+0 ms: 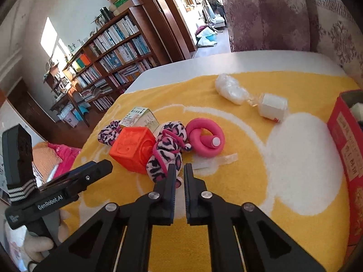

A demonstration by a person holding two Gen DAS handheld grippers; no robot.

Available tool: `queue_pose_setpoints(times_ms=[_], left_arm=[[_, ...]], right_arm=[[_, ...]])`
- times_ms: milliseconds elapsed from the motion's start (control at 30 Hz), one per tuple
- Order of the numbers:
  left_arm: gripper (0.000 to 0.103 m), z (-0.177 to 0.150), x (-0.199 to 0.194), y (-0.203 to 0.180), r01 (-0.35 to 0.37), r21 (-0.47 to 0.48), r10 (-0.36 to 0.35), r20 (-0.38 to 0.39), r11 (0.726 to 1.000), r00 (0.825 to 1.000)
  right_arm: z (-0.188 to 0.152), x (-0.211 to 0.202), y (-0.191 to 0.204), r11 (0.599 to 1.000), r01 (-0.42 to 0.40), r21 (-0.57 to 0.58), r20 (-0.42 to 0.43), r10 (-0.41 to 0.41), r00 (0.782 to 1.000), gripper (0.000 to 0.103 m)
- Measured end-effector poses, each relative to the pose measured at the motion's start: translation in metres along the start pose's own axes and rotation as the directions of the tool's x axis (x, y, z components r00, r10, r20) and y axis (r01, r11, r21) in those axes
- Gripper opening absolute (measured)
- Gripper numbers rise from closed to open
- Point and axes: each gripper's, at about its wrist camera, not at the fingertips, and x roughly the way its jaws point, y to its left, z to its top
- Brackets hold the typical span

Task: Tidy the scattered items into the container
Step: 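Close the right tool on the pink-leopard plush toy and lift it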

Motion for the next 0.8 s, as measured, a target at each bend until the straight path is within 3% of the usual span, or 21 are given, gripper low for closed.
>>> queue_pose_setpoints(times_ms=[67, 133, 200, 233, 400, 533, 633, 700, 800], left_arm=[[0.074, 0.001, 0.0, 0.002, -0.003, -0.006, 0.003, 0.001, 1.0, 1.0], [0.074, 0.0, 0.001, 0.003, -0.002, -0.01, 0.002, -0.002, 1.0, 1.0], [0.074, 0.0, 0.002, 0.004, 0.0, -0.012, 0.0, -0.007, 1.0, 1.0], [0.074, 0.0, 0.002, 0.004, 0.003, -0.013, -0.003, -0.008, 1.0, 1.0], [0.074, 0.001, 0.0, 0.006, 0.009, -0.02, -0.009, -0.008, 1.0, 1.0], [0.074, 0.001, 0.0, 0.008, 0.016, -0.03, -0.017, -0.009, 0.999, 1.0], [0.074, 0.0, 0.0, 0.007, 0.021, -0.024, -0.021, -0.008, 1.0, 1.0], [0.074, 0.0, 0.001, 0.006, 0.025, -0.02, -0.025, -0.01, 1.0, 1.0], [0.074, -0.001, 0.003, 0.006, 0.025, -0.016, -0.025, -0.013, 1.0, 1.0]], right_arm=[[0.003, 0.003, -0.002, 0.999, -0.024, 0.029, -0.004, 0.025, 1.0, 0.032], [0.005, 0.008, 0.0, 0.999, -0.031, 0.045, -0.002, 0.031, 1.0, 0.04], [0.007, 0.014, -0.001, 0.996, -0.052, 0.073, -0.008, 0.052, 0.999, 0.062], [0.008, 0.016, -0.002, 0.994, -0.059, 0.091, -0.008, 0.06, 0.998, 0.066], [0.011, 0.037, 0.004, 0.992, -0.073, 0.1, -0.06, 0.079, 0.995, 0.066], [0.011, 0.06, 0.011, 0.998, -0.009, 0.07, -0.105, 0.016, 0.994, 0.064], [0.013, 0.072, 0.013, 0.999, 0.007, 0.052, -0.097, -0.002, 0.995, 0.053], [0.013, 0.074, 0.016, 0.999, 0.002, 0.041, -0.101, 0.002, 0.995, 0.036], [0.008, 0.068, 0.019, 1.0, 0.014, 0.018, -0.091, -0.012, 0.996, 0.035]])
